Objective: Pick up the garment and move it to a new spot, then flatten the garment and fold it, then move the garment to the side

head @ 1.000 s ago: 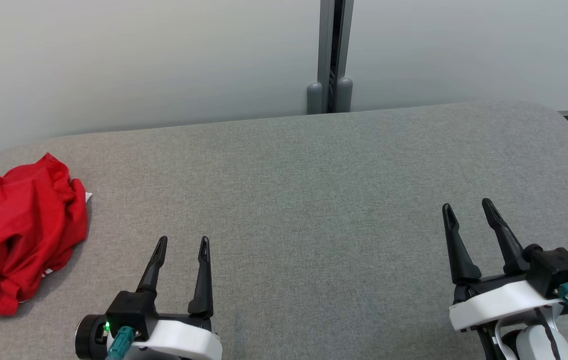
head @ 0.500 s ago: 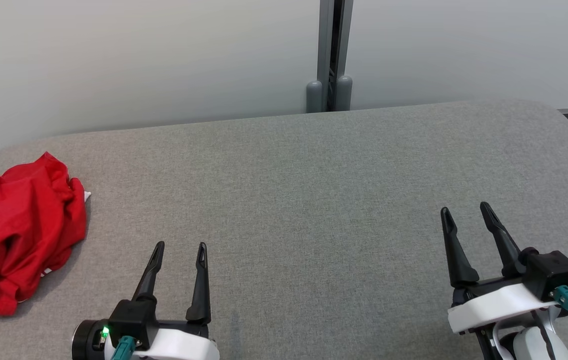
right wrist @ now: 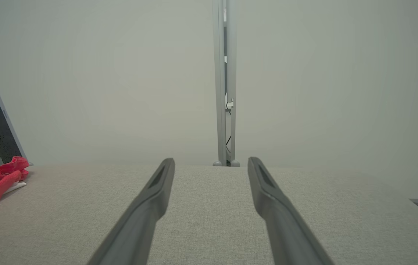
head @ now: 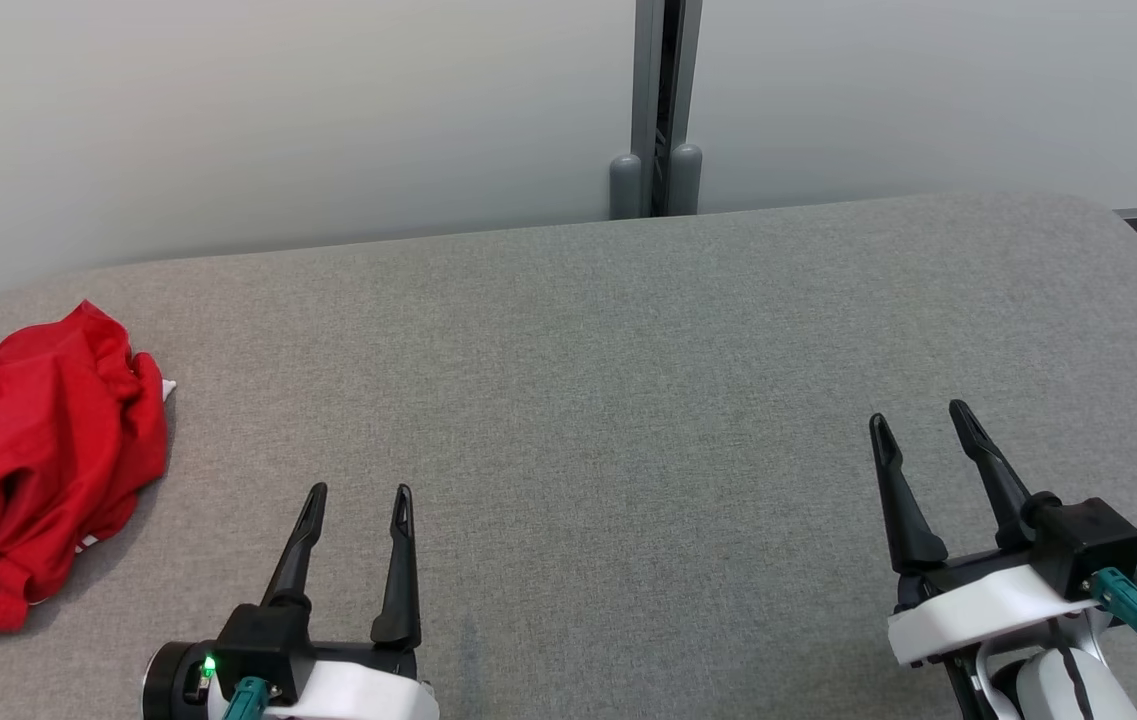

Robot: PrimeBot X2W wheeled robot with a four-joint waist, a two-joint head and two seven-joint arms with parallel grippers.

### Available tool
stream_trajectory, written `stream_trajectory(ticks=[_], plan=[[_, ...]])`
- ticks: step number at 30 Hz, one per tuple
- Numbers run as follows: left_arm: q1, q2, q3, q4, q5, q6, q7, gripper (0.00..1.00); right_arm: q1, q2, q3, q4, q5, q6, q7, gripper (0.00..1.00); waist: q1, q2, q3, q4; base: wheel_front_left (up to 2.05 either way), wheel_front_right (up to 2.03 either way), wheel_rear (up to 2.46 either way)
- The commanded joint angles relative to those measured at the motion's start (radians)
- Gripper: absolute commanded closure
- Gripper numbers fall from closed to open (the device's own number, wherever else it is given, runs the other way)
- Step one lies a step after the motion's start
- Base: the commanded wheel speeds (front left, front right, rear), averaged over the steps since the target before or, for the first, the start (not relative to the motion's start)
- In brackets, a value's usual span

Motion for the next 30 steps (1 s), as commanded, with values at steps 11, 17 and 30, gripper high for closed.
stream_trajectory(ticks=[11,17,30], plan=[[0.002,0.003,0.0,0.009,-0.008,-0.004,-0.004,0.0,-0.002,-0.007,-0.006,0.007,0.015,0.0,-0.006,0.0,0.0,0.0,0.001,-0.002,0.0,0.0,0.0],[0.0,0.003,0.0,0.011,-0.006,-0.006,-0.004,0.0,-0.004,-0.007,-0.007,0.009,0.02,0.0,-0.005,0.0,0.0,0.0,-0.003,-0.002,0.0,0.0,0.0],[-0.009,0.003,-0.001,0.018,0.003,-0.011,-0.004,0.0,0.009,-0.006,-0.018,0.003,0.012,0.0,-0.005,0.0,0.0,0.0,-0.003,0.035,0.0,0.0,0.0]])
